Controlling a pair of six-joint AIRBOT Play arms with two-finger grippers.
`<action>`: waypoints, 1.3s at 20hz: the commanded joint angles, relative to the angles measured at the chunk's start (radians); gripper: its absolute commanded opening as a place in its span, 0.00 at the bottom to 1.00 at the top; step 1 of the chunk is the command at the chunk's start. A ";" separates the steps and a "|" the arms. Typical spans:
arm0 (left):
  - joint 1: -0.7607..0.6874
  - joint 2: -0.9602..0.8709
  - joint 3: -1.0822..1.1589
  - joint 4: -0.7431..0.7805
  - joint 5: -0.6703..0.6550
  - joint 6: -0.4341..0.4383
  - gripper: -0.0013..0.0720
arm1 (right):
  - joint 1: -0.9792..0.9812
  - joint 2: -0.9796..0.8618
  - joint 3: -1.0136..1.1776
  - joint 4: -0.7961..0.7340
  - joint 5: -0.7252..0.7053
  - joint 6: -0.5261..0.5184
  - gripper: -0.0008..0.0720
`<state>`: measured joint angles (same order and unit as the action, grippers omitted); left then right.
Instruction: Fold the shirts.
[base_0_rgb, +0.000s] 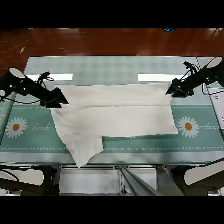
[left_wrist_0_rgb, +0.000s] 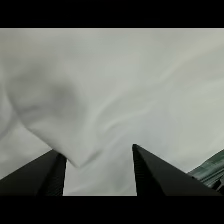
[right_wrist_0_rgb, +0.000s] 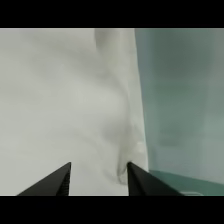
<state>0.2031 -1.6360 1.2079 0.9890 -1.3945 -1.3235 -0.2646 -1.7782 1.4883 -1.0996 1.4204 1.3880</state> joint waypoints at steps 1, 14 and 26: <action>0.029 0.016 0.008 0.029 -0.088 0.003 0.71 | -0.021 0.016 0.005 -0.016 0.068 0.024 0.58; 0.618 0.555 -0.656 -0.056 -0.026 0.157 0.71 | -0.218 0.618 -0.700 0.278 -0.246 -0.183 0.58; 0.310 0.561 -0.831 -0.005 0.077 0.001 0.71 | -0.218 0.654 -0.769 0.287 -0.217 -0.176 0.57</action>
<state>0.6029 -1.0569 0.4072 0.9943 -1.3613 -1.2800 -0.4816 -1.1271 0.7238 -0.8192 1.2034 1.2041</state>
